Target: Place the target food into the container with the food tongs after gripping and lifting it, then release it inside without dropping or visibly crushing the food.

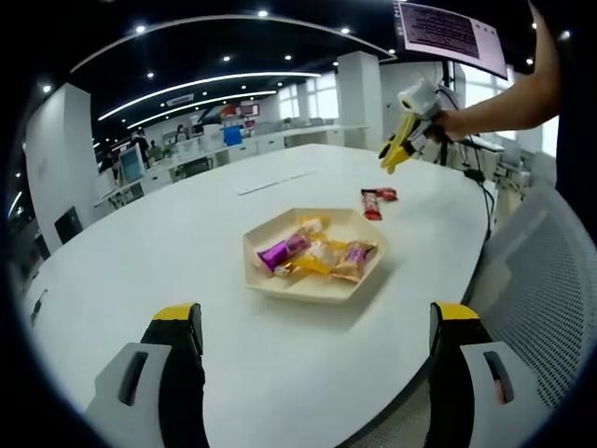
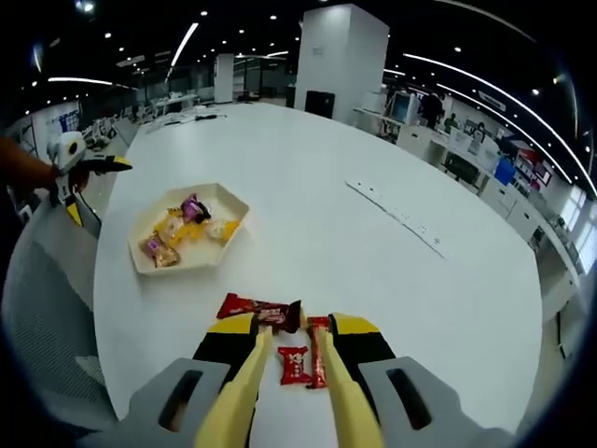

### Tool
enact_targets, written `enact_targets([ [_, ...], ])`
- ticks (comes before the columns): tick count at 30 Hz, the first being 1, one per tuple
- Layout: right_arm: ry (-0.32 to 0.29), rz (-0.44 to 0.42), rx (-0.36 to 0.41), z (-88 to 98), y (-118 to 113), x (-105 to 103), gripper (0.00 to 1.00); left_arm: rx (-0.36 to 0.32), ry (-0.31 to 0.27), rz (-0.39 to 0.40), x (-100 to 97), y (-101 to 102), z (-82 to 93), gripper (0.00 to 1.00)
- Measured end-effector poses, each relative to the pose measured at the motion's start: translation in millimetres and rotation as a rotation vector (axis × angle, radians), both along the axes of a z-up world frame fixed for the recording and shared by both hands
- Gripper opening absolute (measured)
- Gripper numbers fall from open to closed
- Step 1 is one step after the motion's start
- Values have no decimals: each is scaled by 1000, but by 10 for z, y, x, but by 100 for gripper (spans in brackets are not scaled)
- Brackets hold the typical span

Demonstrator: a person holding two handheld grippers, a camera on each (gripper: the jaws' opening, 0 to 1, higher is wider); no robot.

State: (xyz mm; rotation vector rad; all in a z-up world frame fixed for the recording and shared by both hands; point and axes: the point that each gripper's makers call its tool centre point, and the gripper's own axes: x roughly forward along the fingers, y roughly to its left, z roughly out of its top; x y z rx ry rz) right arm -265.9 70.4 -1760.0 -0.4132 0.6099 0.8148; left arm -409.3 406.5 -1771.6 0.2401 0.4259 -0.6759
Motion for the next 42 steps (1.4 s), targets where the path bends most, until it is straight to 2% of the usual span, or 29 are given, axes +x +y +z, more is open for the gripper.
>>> enact_targets([
  [10,-2,-3,5,-79,-38,2,28,8,10,-7,-11,-4,-26,97],
  [21,29,6,-26,-357,-111,15,28,15,13,-1,-9,6,-36,97],
  [29,53,28,-35,-460,-88,-18,27,21,18,5,-4,18,-54,97],
  [33,92,26,-31,-553,-100,-52,26,23,20,6,-2,21,-59,97],
  [36,86,14,-60,-605,-147,-23,26,22,21,6,-4,17,-59,97],
  [38,99,4,-28,-586,-120,-23,25,22,22,7,-1,19,-63,97],
  [42,106,15,-47,-634,-77,-18,25,20,22,8,0,20,-59,97],
])
